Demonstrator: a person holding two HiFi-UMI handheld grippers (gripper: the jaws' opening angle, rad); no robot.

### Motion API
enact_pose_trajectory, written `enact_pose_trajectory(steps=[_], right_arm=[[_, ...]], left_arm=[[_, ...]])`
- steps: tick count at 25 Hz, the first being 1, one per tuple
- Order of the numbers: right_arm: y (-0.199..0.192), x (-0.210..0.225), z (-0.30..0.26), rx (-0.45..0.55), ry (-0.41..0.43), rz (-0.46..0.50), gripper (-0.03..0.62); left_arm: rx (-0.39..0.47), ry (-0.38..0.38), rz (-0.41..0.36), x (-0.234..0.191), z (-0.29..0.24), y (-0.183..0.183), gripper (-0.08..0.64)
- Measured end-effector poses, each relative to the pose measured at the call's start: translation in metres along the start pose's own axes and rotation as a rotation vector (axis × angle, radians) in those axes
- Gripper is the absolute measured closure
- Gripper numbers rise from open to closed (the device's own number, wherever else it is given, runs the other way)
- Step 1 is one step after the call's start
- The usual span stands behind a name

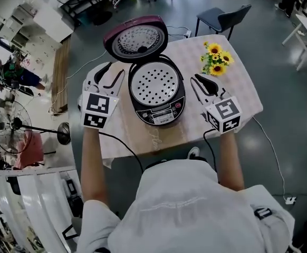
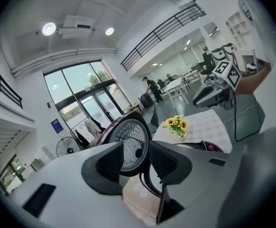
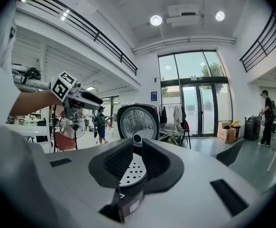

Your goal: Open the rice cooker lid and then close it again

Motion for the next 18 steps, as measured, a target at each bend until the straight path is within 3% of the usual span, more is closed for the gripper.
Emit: enact_pose_trajectory(steps=[8, 18], right_arm=[[-0.026, 0.019, -0.002, -0.017, 0.099, -0.034, 0.517], [-0.037, 0.022, 0.002, -0.022, 0.122, -0.062, 0.517]], left_arm=[[-0.070, 0.093, -0.002, 0.001, -0.013, 0.008, 0.374], [-0.098, 0.111, -0.058, -0.021, -0.033, 0.025, 0.374]])
Point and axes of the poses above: the fingertips, and each gripper's own axes: z backward along the fingers, x to its right, y out of its top, the point moved 4 cm from there along z, backward along the fingers, and after that the axes turned 3 degrees about -y, right-handed, at the moved point
